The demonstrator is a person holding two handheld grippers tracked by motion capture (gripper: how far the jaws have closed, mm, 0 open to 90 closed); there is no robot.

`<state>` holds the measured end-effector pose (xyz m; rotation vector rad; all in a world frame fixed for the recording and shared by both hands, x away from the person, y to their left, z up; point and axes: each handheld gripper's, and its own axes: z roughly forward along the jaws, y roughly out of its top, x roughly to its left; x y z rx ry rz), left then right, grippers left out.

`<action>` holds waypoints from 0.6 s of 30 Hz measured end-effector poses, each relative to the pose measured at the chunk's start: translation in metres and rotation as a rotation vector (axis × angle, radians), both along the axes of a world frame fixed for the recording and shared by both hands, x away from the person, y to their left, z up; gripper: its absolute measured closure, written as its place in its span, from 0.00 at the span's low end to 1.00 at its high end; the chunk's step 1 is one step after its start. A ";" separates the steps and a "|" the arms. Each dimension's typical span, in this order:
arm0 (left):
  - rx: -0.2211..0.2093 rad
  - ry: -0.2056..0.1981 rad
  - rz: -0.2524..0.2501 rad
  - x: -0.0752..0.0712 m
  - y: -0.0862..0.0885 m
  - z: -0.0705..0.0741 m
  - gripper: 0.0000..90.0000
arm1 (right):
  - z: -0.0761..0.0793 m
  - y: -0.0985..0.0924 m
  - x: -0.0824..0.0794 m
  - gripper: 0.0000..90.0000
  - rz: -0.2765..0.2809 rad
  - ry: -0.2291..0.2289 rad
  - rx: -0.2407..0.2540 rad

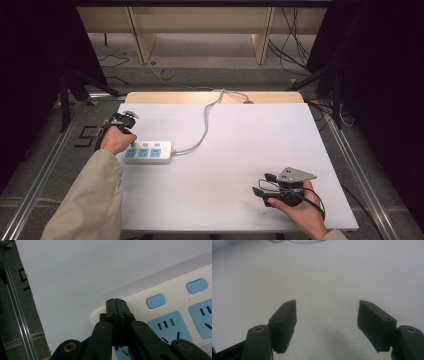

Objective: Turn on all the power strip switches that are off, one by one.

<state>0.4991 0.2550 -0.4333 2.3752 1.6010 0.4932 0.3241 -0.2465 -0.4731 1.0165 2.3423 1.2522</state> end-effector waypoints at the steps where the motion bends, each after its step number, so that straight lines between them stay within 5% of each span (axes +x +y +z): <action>1: -0.001 -0.001 -0.001 0.000 0.000 0.000 1.00 | 0.000 0.000 0.000 0.36 0.000 0.000 0.000; 18: 0.000 0.016 -0.010 0.001 -0.001 -0.002 1.00 | 0.000 0.000 0.000 0.36 0.001 0.000 -0.002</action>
